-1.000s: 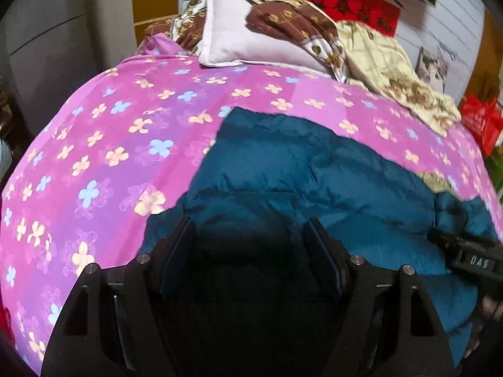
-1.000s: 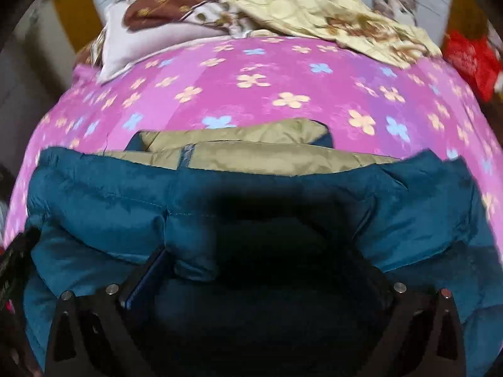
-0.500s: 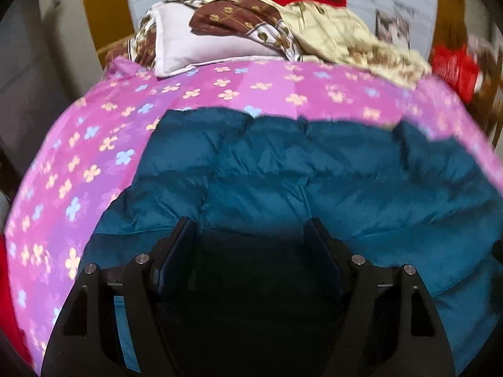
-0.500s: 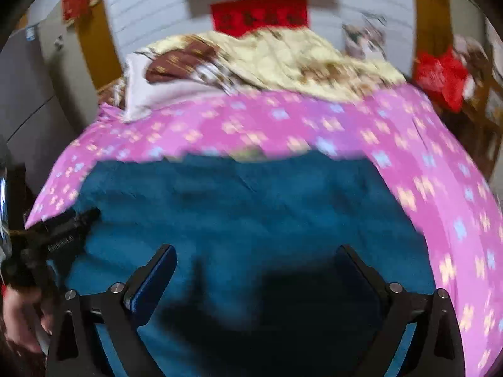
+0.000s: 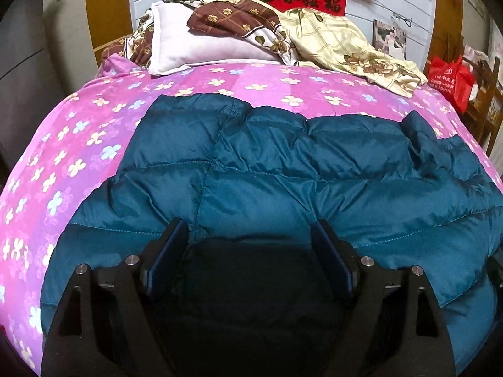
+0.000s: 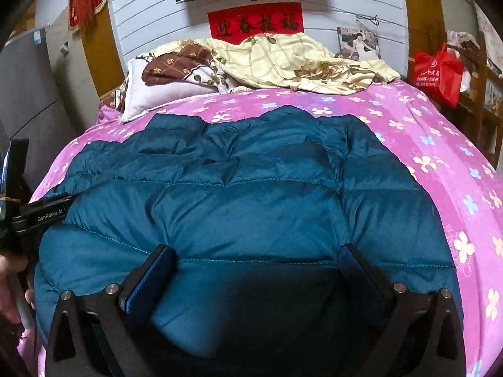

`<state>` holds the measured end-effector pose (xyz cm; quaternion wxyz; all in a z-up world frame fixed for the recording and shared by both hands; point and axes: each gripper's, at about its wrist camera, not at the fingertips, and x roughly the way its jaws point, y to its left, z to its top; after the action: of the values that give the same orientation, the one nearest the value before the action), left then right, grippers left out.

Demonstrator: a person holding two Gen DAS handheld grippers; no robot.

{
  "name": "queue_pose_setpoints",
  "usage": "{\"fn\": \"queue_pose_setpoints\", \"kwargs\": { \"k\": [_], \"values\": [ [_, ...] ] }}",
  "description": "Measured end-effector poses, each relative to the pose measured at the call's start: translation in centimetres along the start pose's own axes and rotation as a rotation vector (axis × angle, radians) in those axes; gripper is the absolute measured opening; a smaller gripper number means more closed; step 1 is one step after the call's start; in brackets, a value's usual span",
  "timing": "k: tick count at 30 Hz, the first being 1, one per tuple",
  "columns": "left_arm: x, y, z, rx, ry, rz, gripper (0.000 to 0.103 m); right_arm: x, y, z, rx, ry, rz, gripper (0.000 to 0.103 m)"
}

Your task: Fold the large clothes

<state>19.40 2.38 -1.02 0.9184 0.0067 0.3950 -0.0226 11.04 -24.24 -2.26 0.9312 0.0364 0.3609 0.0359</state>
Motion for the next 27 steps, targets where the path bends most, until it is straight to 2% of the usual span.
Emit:
{"fn": "queue_pose_setpoints", "kwargs": {
  "k": [5,7,11,13,14,15,18,22,23,27],
  "values": [
    [-0.8,0.6,0.4,0.003,0.031,-0.003,0.083,-0.1,0.0,-0.1,-0.008,-0.018,0.0,0.103],
    [-2.4,2.0,0.9,-0.007,0.022,0.005,0.083,-0.1,0.1,-0.2,-0.011,-0.018,-0.002,0.103],
    [-5.5,7.8,2.3,-0.098,-0.04,0.036,0.083,-0.1,0.0,-0.2,-0.01,-0.02,0.001,0.103],
    [-4.8,11.8,2.1,-0.206,-0.004,0.066,0.083,-0.1,0.1,-0.3,-0.01,-0.023,0.003,0.103],
    [-3.6,13.8,1.6,-0.273,0.046,0.041,0.083,-0.2,0.1,-0.3,-0.011,-0.024,0.004,0.103],
    [-2.4,14.9,1.1,-0.308,0.091,-0.029,0.083,-0.2,0.1,-0.3,-0.011,-0.023,0.004,0.103],
    [0.5,16.1,-0.4,-0.35,0.167,-0.221,0.083,-0.1,0.0,-0.3,-0.014,-0.022,0.005,0.103],
    [1.7,16.0,-0.9,-0.355,0.179,-0.328,0.083,-0.1,0.1,-0.2,-0.018,-0.02,0.002,0.103],
    [1.9,15.9,-0.9,-0.344,0.165,-0.361,0.086,-0.1,0.1,-0.2,-0.018,-0.021,0.002,0.103],
    [1.9,15.4,-0.6,-0.313,0.144,-0.391,0.09,-0.1,0.1,-0.2,-0.018,-0.022,0.002,0.103]
  ]
}}
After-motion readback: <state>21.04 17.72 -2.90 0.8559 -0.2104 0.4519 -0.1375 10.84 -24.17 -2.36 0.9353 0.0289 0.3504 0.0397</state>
